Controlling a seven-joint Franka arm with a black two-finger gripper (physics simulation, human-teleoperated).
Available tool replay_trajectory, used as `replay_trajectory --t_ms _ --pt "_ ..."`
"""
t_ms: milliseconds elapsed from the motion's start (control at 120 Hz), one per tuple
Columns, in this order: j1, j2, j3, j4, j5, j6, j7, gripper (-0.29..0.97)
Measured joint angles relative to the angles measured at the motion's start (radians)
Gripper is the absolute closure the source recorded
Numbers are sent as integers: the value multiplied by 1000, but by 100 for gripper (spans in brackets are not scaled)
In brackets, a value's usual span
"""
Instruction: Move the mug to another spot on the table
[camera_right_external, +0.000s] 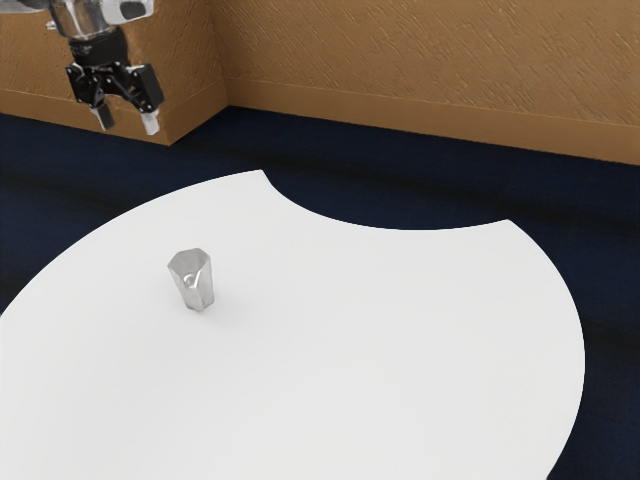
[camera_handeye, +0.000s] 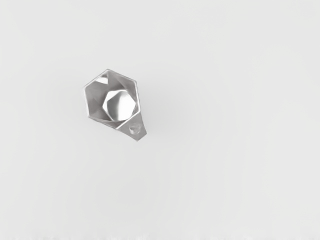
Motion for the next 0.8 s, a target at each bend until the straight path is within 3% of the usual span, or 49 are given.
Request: replay_trajectory --t_ms 183,400,583,650,800 --pt "81 -54 -28 -165 10 77 13 2" --pt "181 -63 -63 -433 2 255 -1 2" --pt "268 -87 -165 -615 0 415 -97 2" --pt "229 -98 -196 -699 0 497 -144 2" --pt "28 -45 -240 -748 2 650 -264 2"
